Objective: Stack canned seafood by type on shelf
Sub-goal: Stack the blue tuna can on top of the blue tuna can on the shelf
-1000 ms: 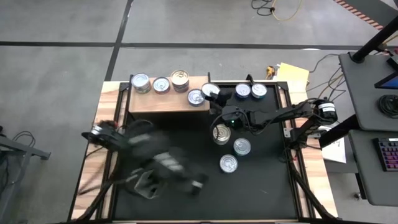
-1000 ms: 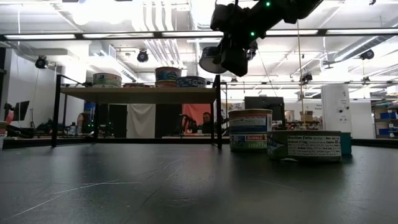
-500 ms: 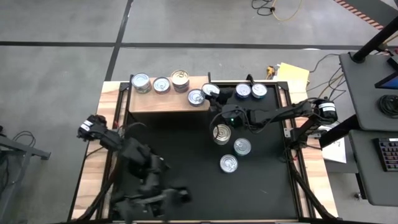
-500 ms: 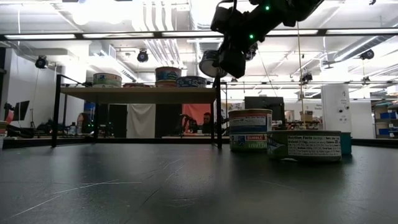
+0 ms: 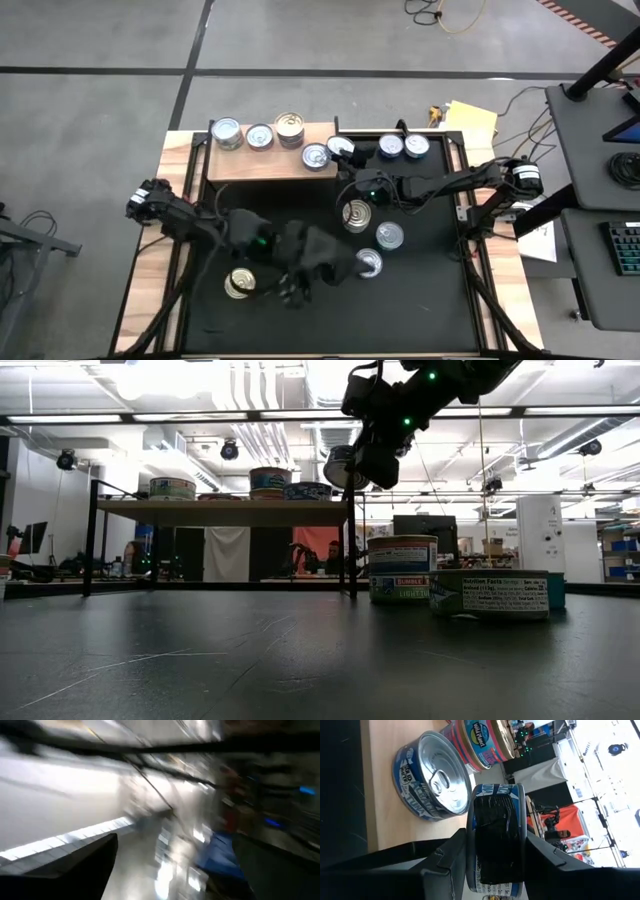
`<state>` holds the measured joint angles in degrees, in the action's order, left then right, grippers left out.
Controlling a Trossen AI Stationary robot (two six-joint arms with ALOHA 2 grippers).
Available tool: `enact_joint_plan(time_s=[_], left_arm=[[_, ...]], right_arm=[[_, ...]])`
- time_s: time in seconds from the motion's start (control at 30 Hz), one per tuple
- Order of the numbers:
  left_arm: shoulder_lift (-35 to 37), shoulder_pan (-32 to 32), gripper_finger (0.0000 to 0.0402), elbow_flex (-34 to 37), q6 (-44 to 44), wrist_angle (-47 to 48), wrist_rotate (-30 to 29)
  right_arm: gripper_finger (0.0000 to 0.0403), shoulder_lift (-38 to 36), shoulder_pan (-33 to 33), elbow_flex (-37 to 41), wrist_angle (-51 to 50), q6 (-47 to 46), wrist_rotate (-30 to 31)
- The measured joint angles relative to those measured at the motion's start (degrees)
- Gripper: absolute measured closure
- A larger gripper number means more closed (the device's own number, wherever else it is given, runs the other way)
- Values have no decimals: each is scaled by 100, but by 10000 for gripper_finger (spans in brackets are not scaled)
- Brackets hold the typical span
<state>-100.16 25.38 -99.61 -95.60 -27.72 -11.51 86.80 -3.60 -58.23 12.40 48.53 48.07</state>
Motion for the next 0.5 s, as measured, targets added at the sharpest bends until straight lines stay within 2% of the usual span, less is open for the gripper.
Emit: enact_joint_plan(time_s=[0.17,0.23,0.4,0.5], left_arm=[[217,8,3,0,1763,1957,-1684],[326,51,3,0,2294,2876,-2056],[481,180,2,-8,3905,5601,-1998],[463,289,2,6,5476,6313,-1884]], right_arm=[[266,-11,-58,-1,-6,7,2],[266,-12,-103,-1,-16,7,5],[266,-12,-142,13,-54,5,15],[266,-12,-142,13,-42,5,7]])
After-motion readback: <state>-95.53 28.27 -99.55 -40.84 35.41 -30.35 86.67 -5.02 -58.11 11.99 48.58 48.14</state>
